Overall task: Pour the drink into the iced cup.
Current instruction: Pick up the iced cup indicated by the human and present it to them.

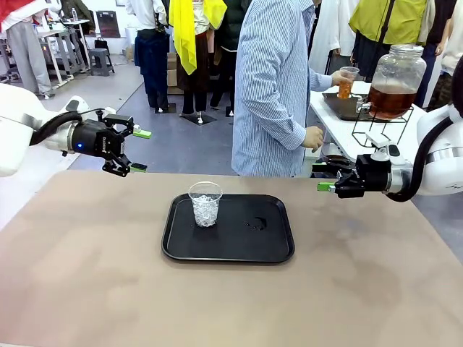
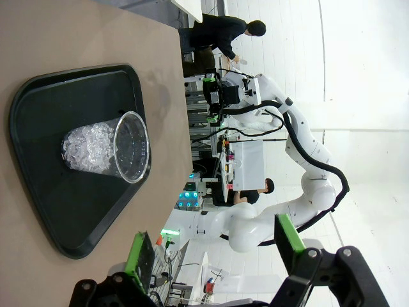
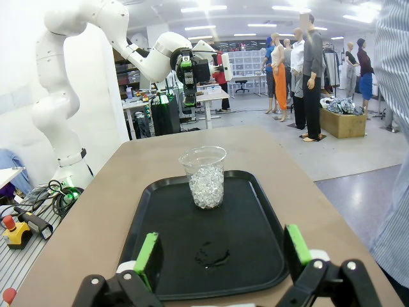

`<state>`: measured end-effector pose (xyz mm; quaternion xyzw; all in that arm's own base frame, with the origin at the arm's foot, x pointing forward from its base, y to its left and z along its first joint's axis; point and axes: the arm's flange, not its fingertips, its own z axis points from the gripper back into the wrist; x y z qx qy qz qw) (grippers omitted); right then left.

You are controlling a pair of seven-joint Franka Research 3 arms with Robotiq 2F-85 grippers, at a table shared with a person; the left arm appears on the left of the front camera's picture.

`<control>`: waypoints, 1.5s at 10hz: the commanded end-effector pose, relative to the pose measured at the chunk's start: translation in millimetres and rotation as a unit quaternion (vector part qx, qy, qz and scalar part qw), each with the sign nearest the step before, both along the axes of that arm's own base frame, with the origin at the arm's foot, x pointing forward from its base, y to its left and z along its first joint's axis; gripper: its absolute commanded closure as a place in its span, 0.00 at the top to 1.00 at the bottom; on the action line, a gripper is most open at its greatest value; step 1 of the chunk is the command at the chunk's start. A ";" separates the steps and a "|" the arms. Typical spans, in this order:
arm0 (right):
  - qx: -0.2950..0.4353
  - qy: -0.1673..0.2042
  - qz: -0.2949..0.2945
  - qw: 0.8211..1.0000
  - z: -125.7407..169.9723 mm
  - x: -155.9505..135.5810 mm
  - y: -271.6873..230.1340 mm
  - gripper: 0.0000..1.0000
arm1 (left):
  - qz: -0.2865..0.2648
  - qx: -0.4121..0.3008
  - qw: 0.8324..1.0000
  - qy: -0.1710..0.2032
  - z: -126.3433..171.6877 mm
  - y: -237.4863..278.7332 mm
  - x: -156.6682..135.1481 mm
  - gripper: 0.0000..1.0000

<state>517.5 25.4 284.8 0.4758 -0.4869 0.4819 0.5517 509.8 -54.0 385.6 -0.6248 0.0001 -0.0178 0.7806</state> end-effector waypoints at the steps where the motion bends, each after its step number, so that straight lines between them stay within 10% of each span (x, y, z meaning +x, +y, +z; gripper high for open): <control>1: -0.001 0.002 0.003 1.000 3.9 1.9 2.1 1.00 | 0.002 0.000 1.000 -0.008 1.0 0.4 -5.4 1.00; 15: -0.001 0.002 0.003 1.000 3.9 1.9 2.1 1.00 | 0.002 0.000 1.000 -0.008 1.0 0.4 -5.4 1.00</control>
